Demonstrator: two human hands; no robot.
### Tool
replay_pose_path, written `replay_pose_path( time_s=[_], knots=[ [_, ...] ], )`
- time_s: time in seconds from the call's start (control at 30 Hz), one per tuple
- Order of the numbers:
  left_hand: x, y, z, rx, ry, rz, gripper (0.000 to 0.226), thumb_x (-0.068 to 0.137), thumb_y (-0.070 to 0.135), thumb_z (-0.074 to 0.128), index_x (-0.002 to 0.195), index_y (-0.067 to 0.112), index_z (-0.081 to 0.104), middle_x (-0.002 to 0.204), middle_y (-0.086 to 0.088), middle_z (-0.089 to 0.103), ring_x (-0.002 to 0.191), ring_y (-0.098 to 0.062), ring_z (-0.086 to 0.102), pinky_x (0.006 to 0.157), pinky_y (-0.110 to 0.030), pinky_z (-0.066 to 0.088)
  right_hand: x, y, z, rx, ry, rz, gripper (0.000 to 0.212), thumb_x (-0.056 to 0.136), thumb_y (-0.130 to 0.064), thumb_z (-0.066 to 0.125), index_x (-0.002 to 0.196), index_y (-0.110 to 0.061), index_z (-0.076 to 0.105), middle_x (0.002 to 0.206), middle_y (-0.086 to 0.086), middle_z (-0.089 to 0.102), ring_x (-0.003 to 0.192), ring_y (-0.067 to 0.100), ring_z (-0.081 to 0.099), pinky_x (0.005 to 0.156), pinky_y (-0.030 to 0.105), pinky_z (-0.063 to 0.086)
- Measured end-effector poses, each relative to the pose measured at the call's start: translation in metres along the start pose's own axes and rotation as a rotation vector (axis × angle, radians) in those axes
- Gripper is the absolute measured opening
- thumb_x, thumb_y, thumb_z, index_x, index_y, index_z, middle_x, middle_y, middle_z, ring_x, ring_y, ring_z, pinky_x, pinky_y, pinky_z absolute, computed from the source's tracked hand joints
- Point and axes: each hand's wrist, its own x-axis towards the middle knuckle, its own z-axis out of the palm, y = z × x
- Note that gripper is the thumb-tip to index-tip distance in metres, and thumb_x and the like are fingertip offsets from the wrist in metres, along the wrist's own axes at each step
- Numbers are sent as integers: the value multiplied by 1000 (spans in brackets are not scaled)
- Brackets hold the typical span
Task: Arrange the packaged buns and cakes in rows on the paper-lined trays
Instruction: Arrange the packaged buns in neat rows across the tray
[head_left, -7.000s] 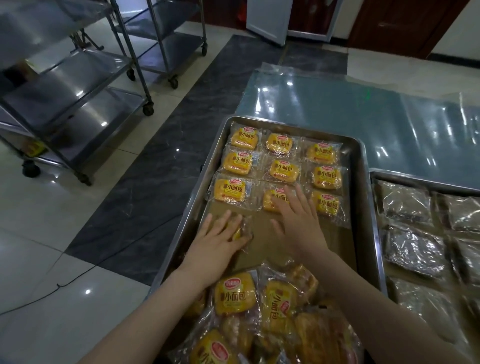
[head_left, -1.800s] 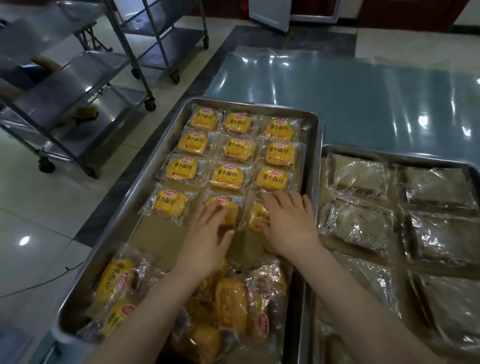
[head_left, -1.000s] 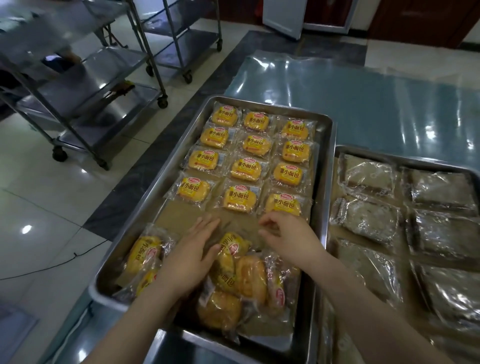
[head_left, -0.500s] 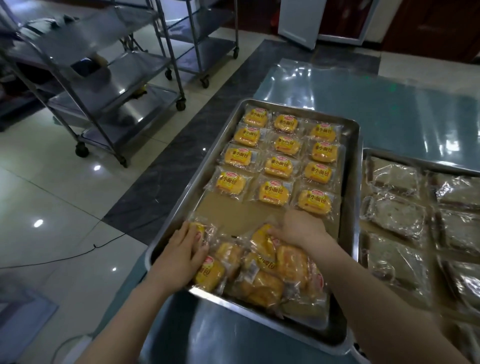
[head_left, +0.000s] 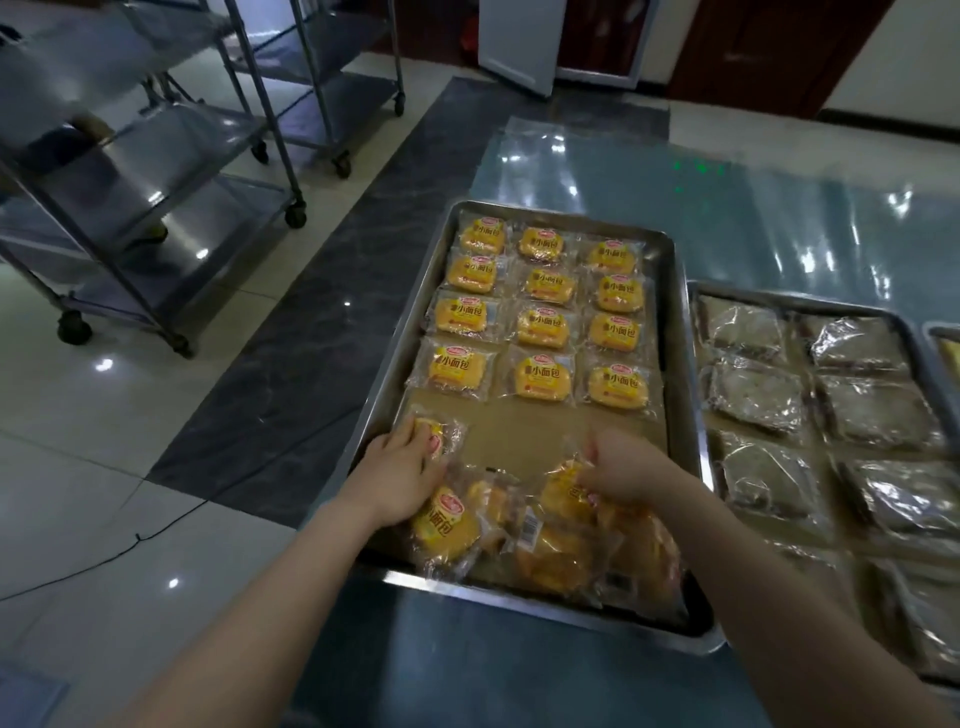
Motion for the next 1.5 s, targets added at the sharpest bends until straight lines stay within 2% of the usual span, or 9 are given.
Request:
replay_pose_path(
  time_s=[0.23, 0.37, 0.47, 0.6, 0.7, 0.77, 0.93, 1.17, 1.5],
  knots=[
    [5, 3, -13, 46, -54, 8, 62, 95, 18, 35, 150, 20, 4, 158, 1, -7, 139, -33, 16, 113, -41, 19, -10, 1, 3, 293, 135, 31, 15, 80, -21, 61, 86, -24, 48, 83, -3, 58, 75, 12, 56, 55, 25, 42],
    [-2, 4, -11, 36, 15, 28, 56, 95, 18, 38, 148, 17, 19, 155, 0, 10, 129, -27, 34, 106, -37, 32, -11, -1, -11, 550, 370, -78, 30, 78, -4, 59, 83, -32, 49, 84, -10, 57, 78, 15, 60, 57, 26, 43],
    [-9, 1, -8, 57, 57, 39, 52, 95, 24, 38, 145, 19, 25, 150, -2, 19, 122, -21, 40, 102, -35, 38, -6, -9, -23, 485, 426, -132, 35, 76, 2, 54, 79, -33, 58, 90, -14, 59, 86, 13, 57, 61, 28, 46],
    [-16, -3, -1, 96, 101, 10, 51, 96, 33, 38, 144, 20, 26, 139, -3, 29, 105, -13, 45, 88, -29, 42, 8, -29, -24, 243, 391, -200, 42, 76, 6, 51, 72, -34, 65, 112, -6, 49, 108, 17, 49, 87, 36, 48],
    [-22, -2, 3, 114, 103, -44, 61, 96, 35, 42, 148, 20, 13, 135, -7, 32, 108, -18, 46, 87, -31, 45, 18, -44, -7, 50, 313, -297, 57, 80, 2, 54, 117, -41, 60, 150, -2, 26, 140, 27, 22, 116, 50, 18],
    [-26, -1, 6, 111, 141, -68, 66, 94, 33, 45, 149, 22, 9, 137, -7, 29, 116, -21, 41, 91, -34, 45, 21, -48, 11, 52, 307, -315, 77, 85, -4, 55, 144, -43, 25, 159, -7, 1, 146, 24, 0, 116, 49, -1],
    [-26, 9, 12, 159, 275, 130, 59, 96, 34, 39, 148, 29, 12, 155, 1, 5, 140, -24, 8, 112, -38, 21, 21, -33, 47, -37, 263, -320, 75, 98, -28, 41, 147, -39, -14, 155, -7, -22, 142, 20, -22, 110, 41, -13],
    [1, 17, 19, 140, 32, 66, 68, 91, 62, 21, 147, 37, -7, 151, 8, -22, 135, -22, -29, 113, -45, -1, 11, -31, 52, -91, 328, -342, 65, 100, -37, 30, 150, -29, -11, 159, -4, -13, 142, 25, -21, 117, 43, -7],
    [19, 10, 11, 154, -109, 111, 69, 87, 69, 26, 141, 50, -13, 144, 17, -35, 129, -26, -39, 111, -52, -5, 12, -38, 53, -154, 199, -269, 58, 100, -37, 30, 151, -34, 4, 160, -5, -9, 142, 44, -11, 115, 53, 2]
  ],
)
